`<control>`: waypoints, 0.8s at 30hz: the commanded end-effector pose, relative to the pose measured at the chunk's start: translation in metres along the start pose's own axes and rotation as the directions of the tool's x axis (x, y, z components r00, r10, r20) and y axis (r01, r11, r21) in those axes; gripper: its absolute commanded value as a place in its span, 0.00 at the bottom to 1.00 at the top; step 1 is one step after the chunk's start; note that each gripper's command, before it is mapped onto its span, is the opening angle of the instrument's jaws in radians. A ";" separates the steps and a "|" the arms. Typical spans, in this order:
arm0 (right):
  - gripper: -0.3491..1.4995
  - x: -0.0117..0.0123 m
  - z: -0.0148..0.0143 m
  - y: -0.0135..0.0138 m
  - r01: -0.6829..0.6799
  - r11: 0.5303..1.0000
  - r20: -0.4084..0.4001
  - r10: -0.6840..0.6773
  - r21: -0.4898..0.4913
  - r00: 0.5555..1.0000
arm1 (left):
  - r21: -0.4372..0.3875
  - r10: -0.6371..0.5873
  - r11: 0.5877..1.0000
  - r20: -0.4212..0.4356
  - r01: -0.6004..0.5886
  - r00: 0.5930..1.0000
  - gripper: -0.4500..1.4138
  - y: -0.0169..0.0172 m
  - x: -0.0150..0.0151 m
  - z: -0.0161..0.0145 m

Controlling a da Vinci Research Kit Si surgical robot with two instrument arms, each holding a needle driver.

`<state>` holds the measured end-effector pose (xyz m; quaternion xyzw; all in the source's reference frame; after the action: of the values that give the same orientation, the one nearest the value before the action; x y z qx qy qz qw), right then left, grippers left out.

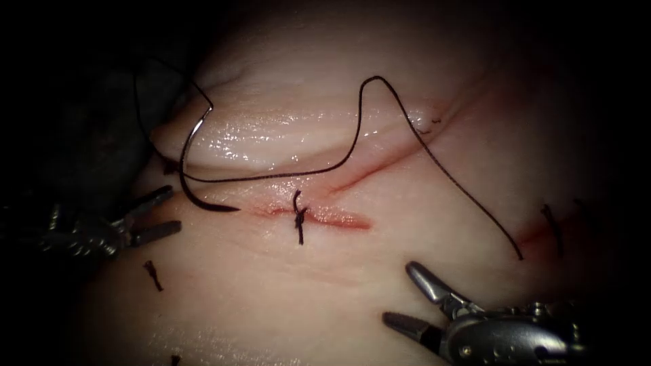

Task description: Wound Closure

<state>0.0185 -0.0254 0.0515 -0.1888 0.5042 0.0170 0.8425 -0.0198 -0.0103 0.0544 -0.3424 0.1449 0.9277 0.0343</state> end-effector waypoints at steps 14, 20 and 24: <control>0.82 0.0002 0.0007 -0.0007 -0.003 1.000 -0.001 0.003 0.001 1.000 | -0.116 -0.099 0.988 0.034 0.102 0.995 0.50 0.0007 -0.0009 0.0056; 0.82 0.0003 0.0008 -0.0007 -0.003 1.000 0.000 0.003 0.000 1.000 | -0.187 -0.103 0.976 0.050 0.111 0.993 0.54 0.0010 -0.0014 0.0053; 0.82 0.0004 0.0009 -0.0008 -0.003 1.000 0.001 0.003 0.000 1.000 | -0.229 -0.101 0.968 0.040 0.108 0.994 0.52 0.0014 -0.0017 0.0058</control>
<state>0.0188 -0.0254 0.0513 -0.1889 0.5033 0.0186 0.8430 -0.0219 -0.0095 0.0597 -0.3373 0.0137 0.9402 0.0446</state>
